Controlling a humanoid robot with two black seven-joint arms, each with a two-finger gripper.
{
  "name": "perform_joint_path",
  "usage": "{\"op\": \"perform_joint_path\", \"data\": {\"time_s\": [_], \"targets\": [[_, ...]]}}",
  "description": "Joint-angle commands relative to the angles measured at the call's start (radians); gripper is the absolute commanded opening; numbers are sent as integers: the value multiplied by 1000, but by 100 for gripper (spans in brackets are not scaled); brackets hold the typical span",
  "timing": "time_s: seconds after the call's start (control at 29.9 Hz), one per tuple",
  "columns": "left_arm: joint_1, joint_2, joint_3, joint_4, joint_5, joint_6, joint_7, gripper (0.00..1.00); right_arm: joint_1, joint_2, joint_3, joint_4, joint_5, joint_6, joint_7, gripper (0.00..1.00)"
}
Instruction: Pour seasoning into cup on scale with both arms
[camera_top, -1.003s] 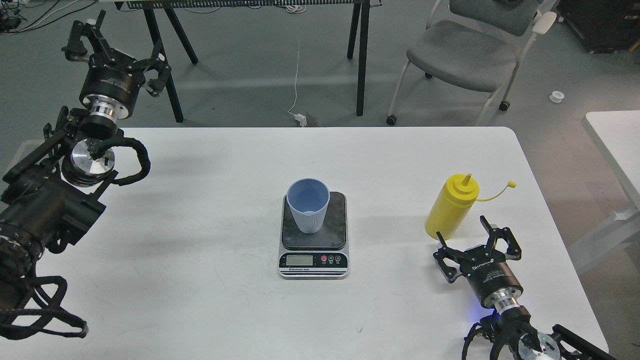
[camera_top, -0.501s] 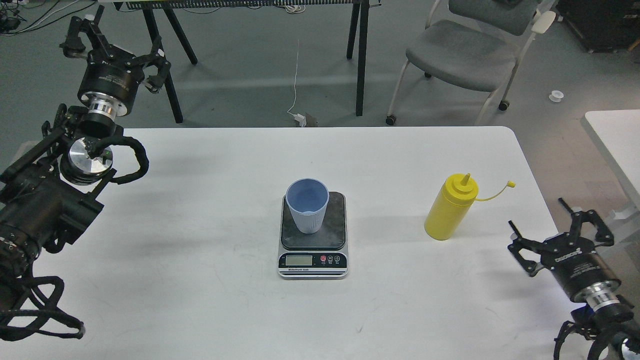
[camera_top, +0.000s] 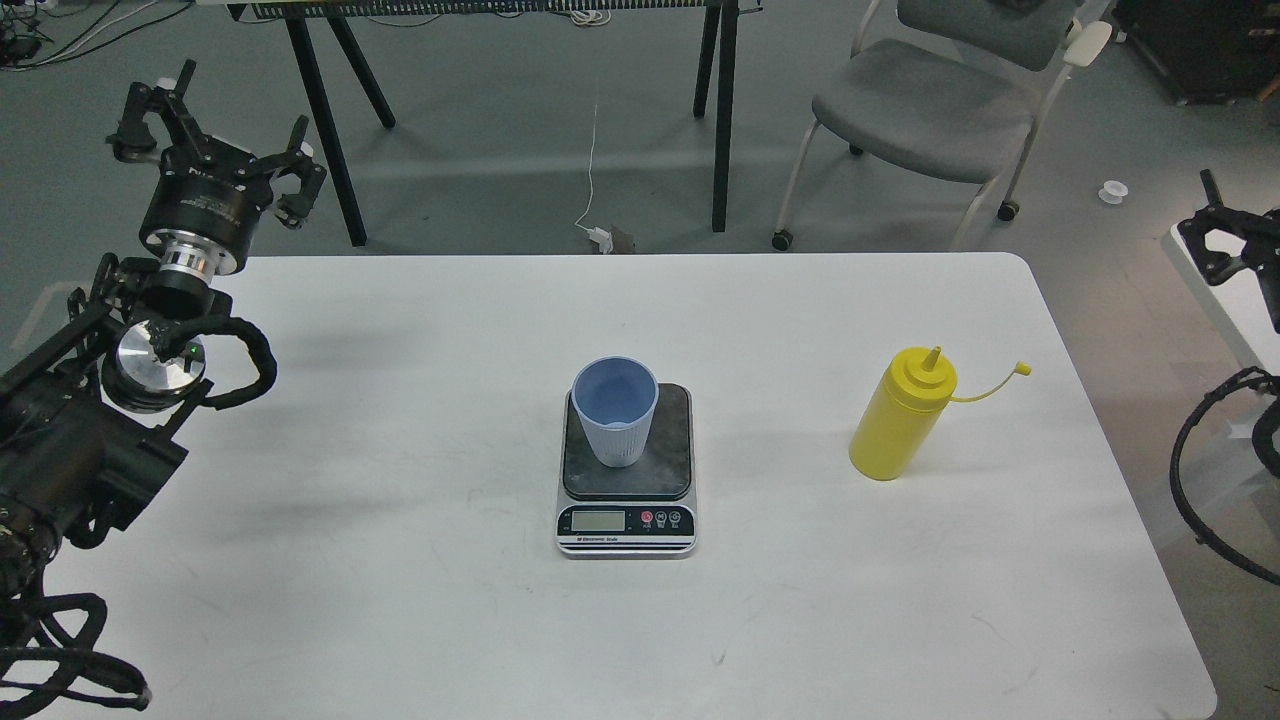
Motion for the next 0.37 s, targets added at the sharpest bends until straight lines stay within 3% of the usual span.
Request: {"op": "perform_joint_path", "data": {"time_s": [0.0, 0.1, 0.33], "targets": [[28, 23, -3, 0, -1, 0, 1, 99, 158, 95, -12, -206, 1, 0, -9, 100], [39, 35, -3, 0, -3, 0, 1, 99, 240, 154, -25, -317, -2, 0, -9, 100], [39, 38, -3, 0, -29, 0, -1, 99, 265, 172, -121, -317, -2, 0, -6, 100]]}}
